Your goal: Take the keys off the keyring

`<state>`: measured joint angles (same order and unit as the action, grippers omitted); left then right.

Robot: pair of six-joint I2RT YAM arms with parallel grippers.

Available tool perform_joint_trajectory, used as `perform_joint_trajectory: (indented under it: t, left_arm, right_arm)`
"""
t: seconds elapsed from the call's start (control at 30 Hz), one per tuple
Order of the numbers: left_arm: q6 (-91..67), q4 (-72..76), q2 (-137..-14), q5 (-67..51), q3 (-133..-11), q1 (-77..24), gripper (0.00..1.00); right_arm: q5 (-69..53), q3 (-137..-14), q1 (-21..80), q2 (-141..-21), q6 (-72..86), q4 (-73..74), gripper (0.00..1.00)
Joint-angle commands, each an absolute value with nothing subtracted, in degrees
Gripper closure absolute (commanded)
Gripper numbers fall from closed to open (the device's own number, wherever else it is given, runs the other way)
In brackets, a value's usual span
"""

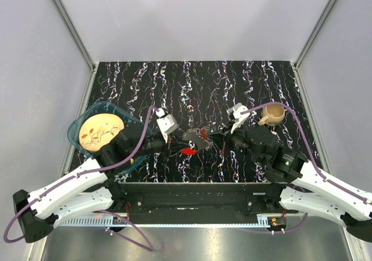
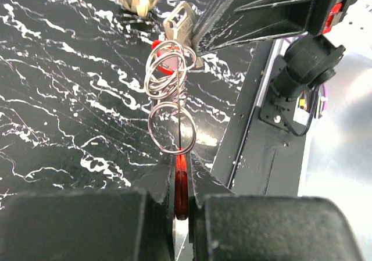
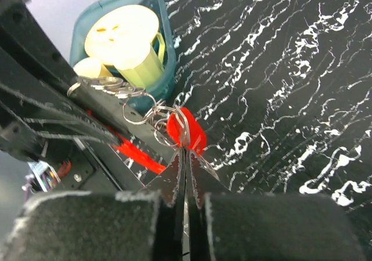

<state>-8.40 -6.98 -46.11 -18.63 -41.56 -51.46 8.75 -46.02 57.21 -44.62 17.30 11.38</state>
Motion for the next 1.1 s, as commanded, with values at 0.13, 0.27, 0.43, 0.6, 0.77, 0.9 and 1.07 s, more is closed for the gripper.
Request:
perform_joint_trajectory:
  t: [0.13, 0.27, 0.43, 0.6, 0.77, 0.9, 1.07]
  left_arm:
    - [3.1, -28.5, -52.3, -24.9, -57.6, -51.8, 1.00]
    - [6.7, -38.7, -53.1, -28.0, -62.0, -51.8, 1.00]
    - [9.2, -49.6, -57.6, -29.4, -68.4, -51.8, 1.00]
    - [11.1, -57.0, -60.8, -30.2, -72.2, -51.8, 1.00]
    - [10.3, -61.5, -64.9, -29.9, -77.2, -51.8, 1.00]
    - [10.6, -64.9, -67.3, -30.9, -80.2, -51.8, 1.00]
    - [9.4, -66.7, -69.3, -28.6, -81.8, -51.8, 1.00]
  right_arm:
    - [3.7, -44.6, 56.8, -39.0, 9.8, 16.2, 0.69]
    - [-2.4, -37.9, 56.8, -35.3, 9.4, 7.9, 0.50]
    - [-7.5, -27.2, 56.9, -32.3, 7.4, -10.1, 0.42]
    - [-10.9, -20.5, 56.8, -35.1, 3.5, -23.4, 0.39]
    - [-15.0, -18.5, 56.9, -42.6, 0.6, -30.7, 0.40]
    - [-12.6, -17.0, 57.1, -46.2, -2.2, -34.7, 0.39]
    - [-11.7, -15.9, 57.4, -47.9, -4.7, -37.2, 0.39]
